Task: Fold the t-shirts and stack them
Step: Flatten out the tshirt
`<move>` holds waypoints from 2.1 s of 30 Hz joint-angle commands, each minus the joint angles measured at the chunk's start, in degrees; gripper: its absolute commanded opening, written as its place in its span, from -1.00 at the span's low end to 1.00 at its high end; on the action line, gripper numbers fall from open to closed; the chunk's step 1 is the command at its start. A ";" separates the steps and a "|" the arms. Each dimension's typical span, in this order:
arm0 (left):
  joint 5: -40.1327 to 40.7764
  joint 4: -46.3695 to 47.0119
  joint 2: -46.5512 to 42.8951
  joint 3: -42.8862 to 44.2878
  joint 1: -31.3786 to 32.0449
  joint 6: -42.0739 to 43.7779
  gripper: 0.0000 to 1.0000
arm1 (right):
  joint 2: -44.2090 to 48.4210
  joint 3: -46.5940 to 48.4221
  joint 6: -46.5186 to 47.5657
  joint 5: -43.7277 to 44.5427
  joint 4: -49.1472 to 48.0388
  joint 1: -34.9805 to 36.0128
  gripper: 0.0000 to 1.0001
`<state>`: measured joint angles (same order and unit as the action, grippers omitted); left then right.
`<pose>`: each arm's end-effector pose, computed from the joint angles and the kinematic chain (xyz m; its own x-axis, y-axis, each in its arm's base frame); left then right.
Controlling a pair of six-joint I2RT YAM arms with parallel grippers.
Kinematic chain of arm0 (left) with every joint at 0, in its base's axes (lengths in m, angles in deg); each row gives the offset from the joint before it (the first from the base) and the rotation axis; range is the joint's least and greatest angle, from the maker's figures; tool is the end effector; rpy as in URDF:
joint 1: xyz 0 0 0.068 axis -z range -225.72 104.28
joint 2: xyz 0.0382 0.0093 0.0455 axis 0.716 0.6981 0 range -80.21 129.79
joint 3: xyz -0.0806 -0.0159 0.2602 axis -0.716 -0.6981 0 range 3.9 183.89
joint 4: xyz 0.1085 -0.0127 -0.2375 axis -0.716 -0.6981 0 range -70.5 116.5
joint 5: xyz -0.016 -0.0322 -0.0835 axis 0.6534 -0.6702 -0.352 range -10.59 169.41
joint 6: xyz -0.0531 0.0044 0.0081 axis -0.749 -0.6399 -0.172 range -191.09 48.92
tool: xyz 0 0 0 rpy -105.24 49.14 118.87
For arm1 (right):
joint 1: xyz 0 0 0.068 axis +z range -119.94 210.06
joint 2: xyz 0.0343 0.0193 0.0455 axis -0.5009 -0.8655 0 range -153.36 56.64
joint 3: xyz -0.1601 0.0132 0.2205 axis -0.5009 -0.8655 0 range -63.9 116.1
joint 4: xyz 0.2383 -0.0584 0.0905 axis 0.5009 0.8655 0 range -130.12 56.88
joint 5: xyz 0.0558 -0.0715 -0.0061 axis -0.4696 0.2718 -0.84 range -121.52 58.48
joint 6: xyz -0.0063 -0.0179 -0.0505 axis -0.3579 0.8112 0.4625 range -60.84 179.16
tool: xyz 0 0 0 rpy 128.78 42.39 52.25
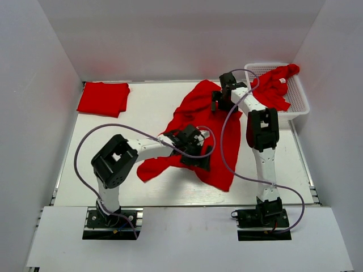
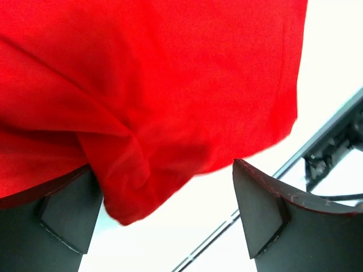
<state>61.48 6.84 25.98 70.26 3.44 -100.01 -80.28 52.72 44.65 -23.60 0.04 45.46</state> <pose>0.2369 -0.2909 0.1634 -0.8906 0.3268 -0.3162 0.4471 0.7563 -0.4777 0.5001 0.1326 0.1701 -0.8615 0.0201 -0.5073 0.0189 0.9998 0.0074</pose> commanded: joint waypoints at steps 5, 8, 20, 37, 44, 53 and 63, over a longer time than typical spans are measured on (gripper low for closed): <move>0.94 -8.35 1.30 11.04 2.86 3.78 1.00 | 0.77 4.49 9.83 -9.05 -2.46 -0.28 0.80; 8.67 -15.20 -1.50 13.69 2.86 5.10 1.00 | 4.02 4.85 11.42 -8.81 -2.02 0.07 0.80; 43.49 -44.38 -24.96 7.40 -2.40 -10.69 1.00 | 25.00 -6.81 7.56 -4.94 3.69 0.68 0.80; 28.92 -32.99 -44.40 -25.05 -12.17 -17.48 1.00 | 74.43 -65.46 -3.87 -6.44 -2.12 5.43 0.80; 27.16 -26.75 -44.40 -29.28 -12.69 -17.48 1.00 | 79.62 -69.68 -5.18 -6.69 0.62 5.87 0.80; 27.16 -22.35 -39.49 -31.04 -12.69 -17.48 0.76 | 78.39 -74.43 -5.54 -12.76 0.52 7.10 0.80; 24.26 -16.29 -35.89 -34.11 -12.69 -14.84 -0.02 | 77.25 -75.22 -5.36 -10.56 3.16 9.21 0.80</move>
<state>87.27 -13.22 -10.83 36.78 -8.97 -115.88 -2.47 -21.88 39.63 -34.51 1.05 53.61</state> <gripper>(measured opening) 0.528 0.897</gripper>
